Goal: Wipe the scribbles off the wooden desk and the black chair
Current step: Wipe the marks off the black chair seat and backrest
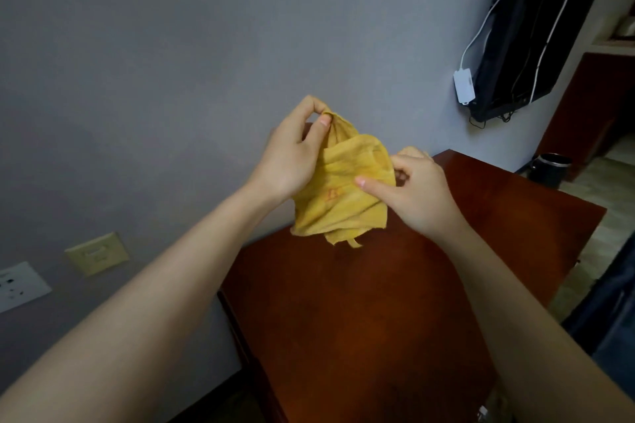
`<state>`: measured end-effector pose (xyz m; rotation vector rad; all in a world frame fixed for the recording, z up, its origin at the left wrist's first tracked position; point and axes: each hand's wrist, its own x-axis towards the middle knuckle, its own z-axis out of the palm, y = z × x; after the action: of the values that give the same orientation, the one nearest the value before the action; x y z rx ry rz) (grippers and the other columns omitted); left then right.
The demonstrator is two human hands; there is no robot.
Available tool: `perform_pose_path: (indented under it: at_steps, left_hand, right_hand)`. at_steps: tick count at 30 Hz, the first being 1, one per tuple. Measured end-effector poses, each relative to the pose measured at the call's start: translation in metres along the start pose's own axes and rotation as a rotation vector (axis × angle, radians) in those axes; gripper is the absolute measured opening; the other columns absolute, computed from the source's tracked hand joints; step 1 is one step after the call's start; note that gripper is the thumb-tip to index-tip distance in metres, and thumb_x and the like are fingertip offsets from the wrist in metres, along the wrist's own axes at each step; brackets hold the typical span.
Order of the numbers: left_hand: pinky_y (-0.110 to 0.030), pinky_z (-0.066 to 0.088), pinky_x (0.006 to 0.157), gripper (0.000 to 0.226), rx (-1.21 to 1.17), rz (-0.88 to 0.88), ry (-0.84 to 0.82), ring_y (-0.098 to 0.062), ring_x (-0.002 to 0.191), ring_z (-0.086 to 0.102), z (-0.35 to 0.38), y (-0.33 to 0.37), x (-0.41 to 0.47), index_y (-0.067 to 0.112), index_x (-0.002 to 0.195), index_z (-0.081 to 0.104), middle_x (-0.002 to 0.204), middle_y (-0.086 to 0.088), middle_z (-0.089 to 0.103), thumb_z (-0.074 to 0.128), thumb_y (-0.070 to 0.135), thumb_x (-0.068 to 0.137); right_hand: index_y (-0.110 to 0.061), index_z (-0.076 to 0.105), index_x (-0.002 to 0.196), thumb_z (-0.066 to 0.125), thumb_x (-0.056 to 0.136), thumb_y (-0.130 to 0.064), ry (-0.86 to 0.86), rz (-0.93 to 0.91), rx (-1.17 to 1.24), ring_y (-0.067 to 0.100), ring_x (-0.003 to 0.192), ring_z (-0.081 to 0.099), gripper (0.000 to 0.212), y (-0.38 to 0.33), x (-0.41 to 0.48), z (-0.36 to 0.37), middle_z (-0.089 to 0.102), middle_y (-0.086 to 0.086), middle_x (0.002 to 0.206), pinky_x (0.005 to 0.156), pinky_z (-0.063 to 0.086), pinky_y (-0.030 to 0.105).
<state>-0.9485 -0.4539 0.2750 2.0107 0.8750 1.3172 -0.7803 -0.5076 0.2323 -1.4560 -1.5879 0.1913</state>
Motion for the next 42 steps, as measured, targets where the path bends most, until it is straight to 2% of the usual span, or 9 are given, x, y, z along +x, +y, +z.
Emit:
perform_pose_path:
  at_steps: [3,7,13,18,23,28,33,38,42]
  left_hand:
    - [-0.017,0.031,0.049,0.013,-0.039,0.038,-0.092,-0.004,0.054,0.038,0.001,-0.001,-0.009,0.018,0.086,0.049,0.064,0.001,0.048,0.045,0.019,0.099]
    - [-0.016,0.038,0.055,0.005,-0.074,0.078,-0.189,-0.009,0.065,0.046,-0.004,-0.001,-0.02,0.024,0.093,0.055,0.081,0.002,0.056,0.057,0.025,0.089]
    - [-0.017,0.045,0.07,0.08,0.034,-0.181,-0.254,-0.011,0.081,0.057,0.01,-0.029,-0.053,0.029,0.133,0.04,0.109,0.006,0.054,0.085,0.024,0.066]
    - [-0.011,0.042,0.071,0.055,-0.027,-0.256,-0.196,0.0,0.083,0.056,0.037,-0.053,-0.074,0.027,0.118,0.051,0.1,0.012,0.056,0.081,0.024,0.071]
    - [-0.041,0.053,0.074,0.02,-0.103,-0.193,-0.227,-0.027,0.074,0.063,0.063,-0.065,-0.075,0.025,0.079,0.062,0.076,-0.003,0.066,0.064,0.007,0.085]
    - [-0.008,0.043,0.064,0.017,-0.193,-0.167,-0.331,-0.002,0.076,0.057,0.093,-0.028,-0.061,0.027,0.082,0.06,0.08,0.01,0.062,0.054,0.012,0.089]
    - [-0.028,0.048,0.079,0.015,-0.393,-0.143,-0.577,-0.011,0.09,0.059,0.127,0.045,-0.08,0.027,0.086,0.062,0.09,0.005,0.064,0.052,0.019,0.093]
    - [-0.012,0.042,0.07,0.011,-0.366,-0.014,-0.695,0.0,0.078,0.053,0.143,0.114,-0.131,0.018,0.092,0.063,0.084,0.006,0.06,0.053,0.017,0.093]
    - [-0.027,0.048,0.071,0.015,-0.703,-0.406,-0.95,-0.013,0.078,0.06,0.175,0.173,-0.195,0.018,0.095,0.064,0.08,0.002,0.063,0.052,0.027,0.093]
  right_hand:
    - [-0.007,0.069,0.076,0.072,0.081,-0.022,0.028,-0.028,0.049,0.014,0.077,0.053,0.015,-0.002,-0.005,0.003,0.054,0.001,0.08,0.071,0.04,0.028]
    - [-0.008,0.059,0.067,0.067,0.081,-0.023,0.154,-0.068,-0.043,0.007,0.049,0.043,0.022,-0.001,-0.005,0.0,0.048,-0.008,0.051,0.053,0.036,0.028]
    - [-0.018,0.044,0.062,0.062,0.079,-0.022,0.279,-0.007,0.051,0.01,0.043,0.042,0.025,-0.007,-0.014,0.006,0.05,-0.007,0.046,0.047,0.034,0.023]
    - [-0.016,0.062,0.083,0.063,0.082,-0.024,0.163,0.117,-0.098,0.013,0.064,0.058,0.009,0.0,-0.027,0.002,0.063,0.003,0.066,0.064,0.045,0.032]
    - [-0.014,0.066,0.078,0.059,0.087,-0.02,0.2,0.266,-0.178,0.013,0.064,0.06,0.013,0.01,-0.062,-0.014,0.064,0.001,0.07,0.056,0.048,0.024]
    - [-0.011,0.062,0.065,0.053,0.089,-0.013,0.189,0.522,-0.158,0.002,0.054,0.05,0.026,0.019,-0.111,-0.052,0.059,-0.003,0.061,0.052,0.04,0.015]
    - [-0.006,0.063,0.071,0.052,0.095,-0.025,0.248,0.665,0.049,0.005,0.06,0.053,0.032,0.003,-0.174,-0.109,0.059,-0.002,0.067,0.058,0.042,0.017]
    - [-0.024,0.064,0.069,0.056,0.092,-0.016,0.378,0.618,-0.011,0.011,0.067,0.058,0.026,-0.024,-0.242,-0.165,0.065,-0.002,0.071,0.071,0.052,0.033]
    - [-0.02,0.066,0.079,0.054,0.093,-0.018,0.439,0.638,0.026,0.013,0.065,0.059,0.019,-0.055,-0.33,-0.222,0.066,-0.004,0.071,0.067,0.052,0.035]
